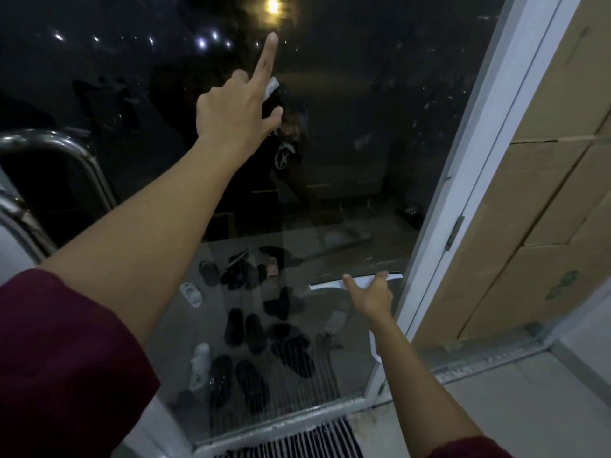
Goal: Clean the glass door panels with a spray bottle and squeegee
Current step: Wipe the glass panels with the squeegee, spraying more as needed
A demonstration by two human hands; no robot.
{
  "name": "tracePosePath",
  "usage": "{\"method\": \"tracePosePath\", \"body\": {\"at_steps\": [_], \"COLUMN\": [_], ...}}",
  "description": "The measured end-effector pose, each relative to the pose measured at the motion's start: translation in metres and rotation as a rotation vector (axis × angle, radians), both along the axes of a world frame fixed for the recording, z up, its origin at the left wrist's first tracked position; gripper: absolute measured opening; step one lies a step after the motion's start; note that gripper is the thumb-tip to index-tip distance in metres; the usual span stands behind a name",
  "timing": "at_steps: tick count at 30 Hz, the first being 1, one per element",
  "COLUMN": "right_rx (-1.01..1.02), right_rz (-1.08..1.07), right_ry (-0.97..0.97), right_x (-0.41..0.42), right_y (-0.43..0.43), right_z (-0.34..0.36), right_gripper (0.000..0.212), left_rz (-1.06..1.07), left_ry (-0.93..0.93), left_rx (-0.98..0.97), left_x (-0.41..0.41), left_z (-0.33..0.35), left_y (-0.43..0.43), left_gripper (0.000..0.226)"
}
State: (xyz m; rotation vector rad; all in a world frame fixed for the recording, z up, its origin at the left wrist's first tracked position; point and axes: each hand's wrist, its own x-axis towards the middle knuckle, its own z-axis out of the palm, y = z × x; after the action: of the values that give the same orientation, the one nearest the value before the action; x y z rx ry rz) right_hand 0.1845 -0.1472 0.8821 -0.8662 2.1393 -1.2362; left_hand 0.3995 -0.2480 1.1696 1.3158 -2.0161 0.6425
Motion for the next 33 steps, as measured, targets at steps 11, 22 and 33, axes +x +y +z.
{"method": "tracePosePath", "body": {"at_steps": [11,22,33], "right_rx": [-0.406,-0.68,-0.767], "right_rz": [0.053,0.113,0.124], "right_ry": [0.155,0.153,0.458], "right_x": [-0.013,-0.06,-0.096], "right_y": [-0.01,-0.032,-0.059], "right_z": [0.117,0.263,0.327], "right_gripper": [0.112,0.126,0.08], "left_rz": [0.017,0.029,0.01], "left_ry": [-0.018,-0.067,-0.118], "left_rx": [0.001,-0.036,-0.107], "left_x": [-0.001,-0.015,-0.057], "left_z": [0.005,0.027,0.035], "left_y": [0.004,0.016,0.011], "left_gripper": [0.087,0.074,0.08]}}
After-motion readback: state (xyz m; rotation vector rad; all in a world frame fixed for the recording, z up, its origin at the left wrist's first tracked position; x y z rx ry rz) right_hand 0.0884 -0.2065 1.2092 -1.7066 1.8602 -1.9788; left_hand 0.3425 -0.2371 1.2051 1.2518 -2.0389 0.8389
